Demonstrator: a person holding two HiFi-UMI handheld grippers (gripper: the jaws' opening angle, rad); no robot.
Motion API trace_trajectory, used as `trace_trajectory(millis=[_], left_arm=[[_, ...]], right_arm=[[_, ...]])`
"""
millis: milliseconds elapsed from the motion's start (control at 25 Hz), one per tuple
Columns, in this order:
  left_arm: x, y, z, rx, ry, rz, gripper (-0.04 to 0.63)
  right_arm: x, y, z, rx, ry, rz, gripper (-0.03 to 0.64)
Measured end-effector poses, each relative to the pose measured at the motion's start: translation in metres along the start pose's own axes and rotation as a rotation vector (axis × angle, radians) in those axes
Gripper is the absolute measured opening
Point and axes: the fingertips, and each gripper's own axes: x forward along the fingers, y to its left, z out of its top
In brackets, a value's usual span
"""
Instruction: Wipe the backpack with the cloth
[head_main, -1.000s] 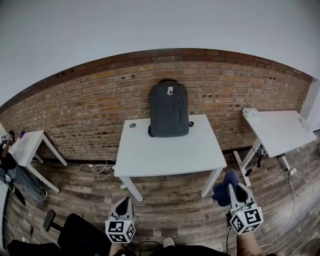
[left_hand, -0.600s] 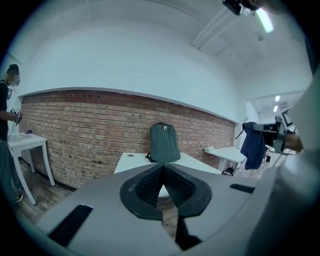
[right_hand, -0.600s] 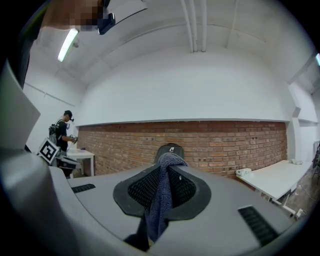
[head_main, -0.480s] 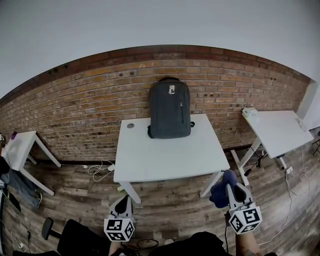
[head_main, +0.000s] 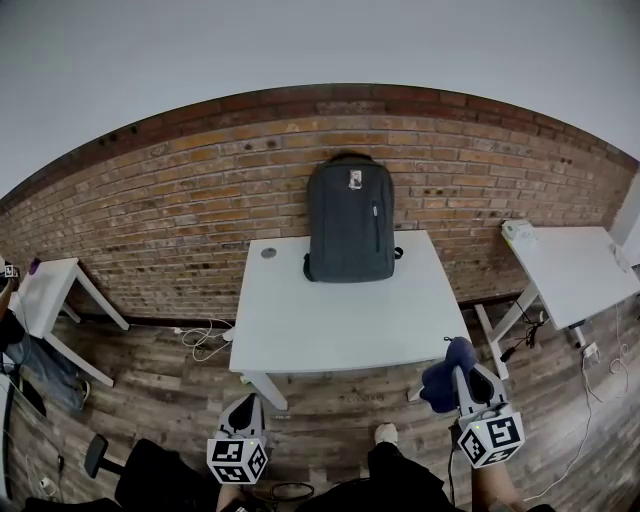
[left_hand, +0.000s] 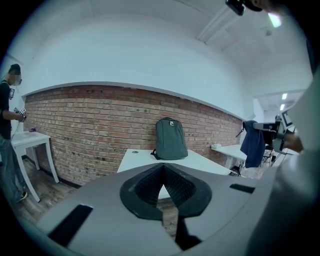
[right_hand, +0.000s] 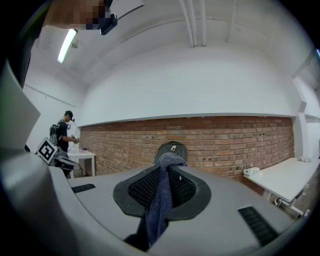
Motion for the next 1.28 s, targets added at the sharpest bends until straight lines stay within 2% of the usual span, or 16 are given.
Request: trace_trajectory(millis=[200, 760, 920, 1280], left_arm=[[0.038, -0.002, 0.007, -0.012, 0.003, 0.035, -0.003], [0.161, -0.044, 0.07, 0.039, -0.006, 0.028, -0.003], [0.188, -0.049, 0.083, 0.044, -0.002, 0.057, -0.003], [0.248, -0.079, 0.101, 0.03, 0.007, 0.08, -0.003]], right_arm=[[0.045, -0.028, -0.001, 0.004, -0.018, 0.032, 0.035], [0.162, -0.107, 0.008, 0.033, -0.056, 0.11, 0.035], [0.193, -0.13, 0.01, 0.04, -0.06, 0.136, 0.035], [0.237, -0.182, 0.002, 0.063, -0.043, 0.187, 0.035]])
